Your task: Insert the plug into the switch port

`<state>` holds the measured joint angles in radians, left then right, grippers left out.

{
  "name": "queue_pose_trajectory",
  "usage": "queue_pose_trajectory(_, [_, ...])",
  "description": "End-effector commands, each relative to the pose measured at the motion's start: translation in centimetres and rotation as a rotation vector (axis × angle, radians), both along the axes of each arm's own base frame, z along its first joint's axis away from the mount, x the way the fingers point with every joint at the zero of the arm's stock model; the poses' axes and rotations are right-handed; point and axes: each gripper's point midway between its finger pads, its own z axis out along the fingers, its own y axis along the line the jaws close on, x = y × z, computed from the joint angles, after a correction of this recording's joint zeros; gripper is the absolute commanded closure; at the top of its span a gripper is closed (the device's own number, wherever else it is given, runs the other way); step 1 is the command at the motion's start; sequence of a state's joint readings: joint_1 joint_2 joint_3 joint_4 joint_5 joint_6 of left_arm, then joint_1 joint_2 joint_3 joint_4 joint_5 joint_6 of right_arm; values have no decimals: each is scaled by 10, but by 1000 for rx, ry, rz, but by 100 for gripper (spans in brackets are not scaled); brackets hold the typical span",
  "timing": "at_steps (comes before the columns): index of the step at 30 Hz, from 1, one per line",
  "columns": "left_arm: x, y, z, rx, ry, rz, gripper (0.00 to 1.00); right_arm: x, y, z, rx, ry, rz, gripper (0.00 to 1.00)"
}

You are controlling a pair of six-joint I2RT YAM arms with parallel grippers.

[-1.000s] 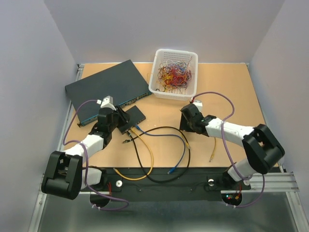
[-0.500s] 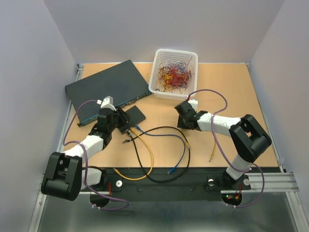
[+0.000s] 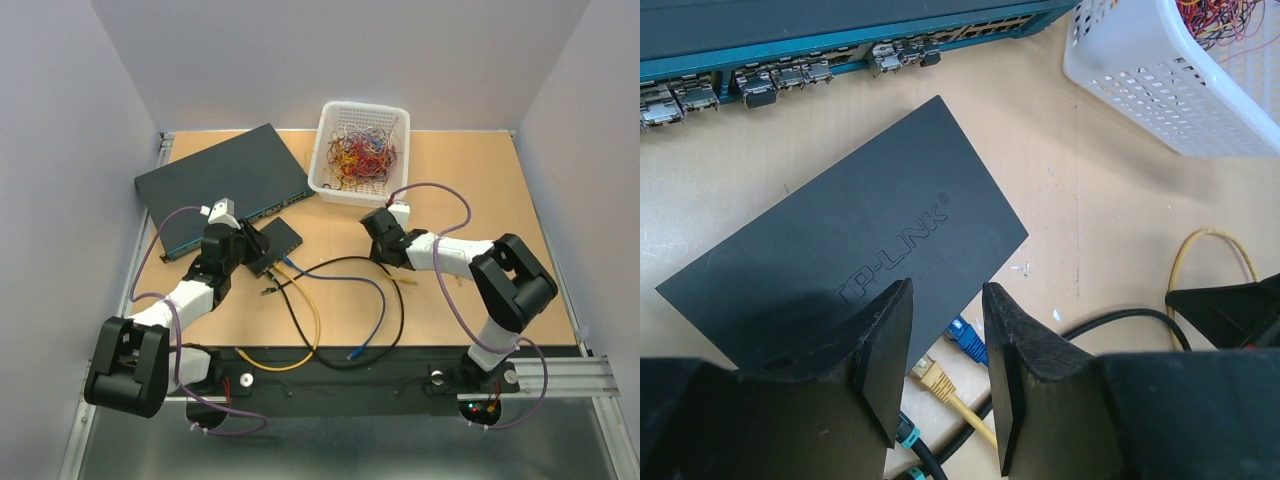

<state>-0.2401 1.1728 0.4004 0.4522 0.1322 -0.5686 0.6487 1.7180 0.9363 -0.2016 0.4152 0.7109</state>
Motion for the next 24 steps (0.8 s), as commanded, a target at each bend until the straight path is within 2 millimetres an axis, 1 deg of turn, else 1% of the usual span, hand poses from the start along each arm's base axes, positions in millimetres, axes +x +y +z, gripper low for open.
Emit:
queue_pose_trajectory(1, [2, -3, 12, -1, -57, -26, 55, 0, -4, 12, 29, -62, -6, 99])
queue_pose_trajectory(2, [2, -3, 14, -1, -63, -28, 55, 11, 5, 47, 112, -164, -4, 100])
queue_pose_trajectory(4, [1, -3, 15, -2, -73, -31, 55, 15, 12, 92, 220, -285, 6, 100])
queue_pose_trajectory(5, [0, -4, 15, 0, -77, -35, 55, 19, 17, 116, 306, -379, 4, 100])
queue_pose_trajectory(6, [0, -4, 18, -4, -87, -34, 55, 18, 16, 142, 365, -456, 5, 100])
queue_pose_trajectory(7, [0, -3, 20, -5, -95, -31, 55, 12, 14, 187, 458, -566, 18, 100])
queue_pose_trajectory(8, [0, -3, 20, -4, -97, -32, 55, 7, 14, 211, 511, -635, 44, 100])
queue_pose_trajectory(9, [0, -3, 22, -3, -105, -33, 55, -2, 12, 250, 597, -756, 73, 100])
queue_pose_trajectory(10, [0, -3, 23, -4, -108, -34, 55, -2, 12, 254, 611, -776, 73, 100])
queue_pose_trajectory(11, [0, -2, 24, -1, -112, -29, 55, -13, 6, 291, 673, -870, 91, 100])
queue_pose_trajectory(13, [-1, -2, 27, -3, -122, -29, 55, -26, -1, 314, 719, -953, 115, 100])
queue_pose_trajectory(14, [-1, -2, 27, -3, -126, -30, 55, -40, -9, 341, 770, -1040, 128, 100])
queue_pose_trajectory(15, [-1, -2, 28, -3, -129, -30, 55, -47, -14, 352, 788, -1080, 136, 100])
queue_pose_trajectory(16, [-1, -1, 30, -3, -135, -29, 55, -52, -17, 354, 794, -1099, 144, 100])
queue_pose_trajectory(17, [-1, -1, 30, -4, -138, -27, 55, -62, -24, 368, 808, -1151, 154, 100])
queue_pose_trajectory(21, [-2, -2, 31, -10, -143, -33, 55, -74, -32, 381, 790, -1210, 181, 100])
queue_pose_trajectory(24, [-4, -11, 39, -37, -178, -79, 55, -81, -31, 382, 803, -1215, 206, 100])
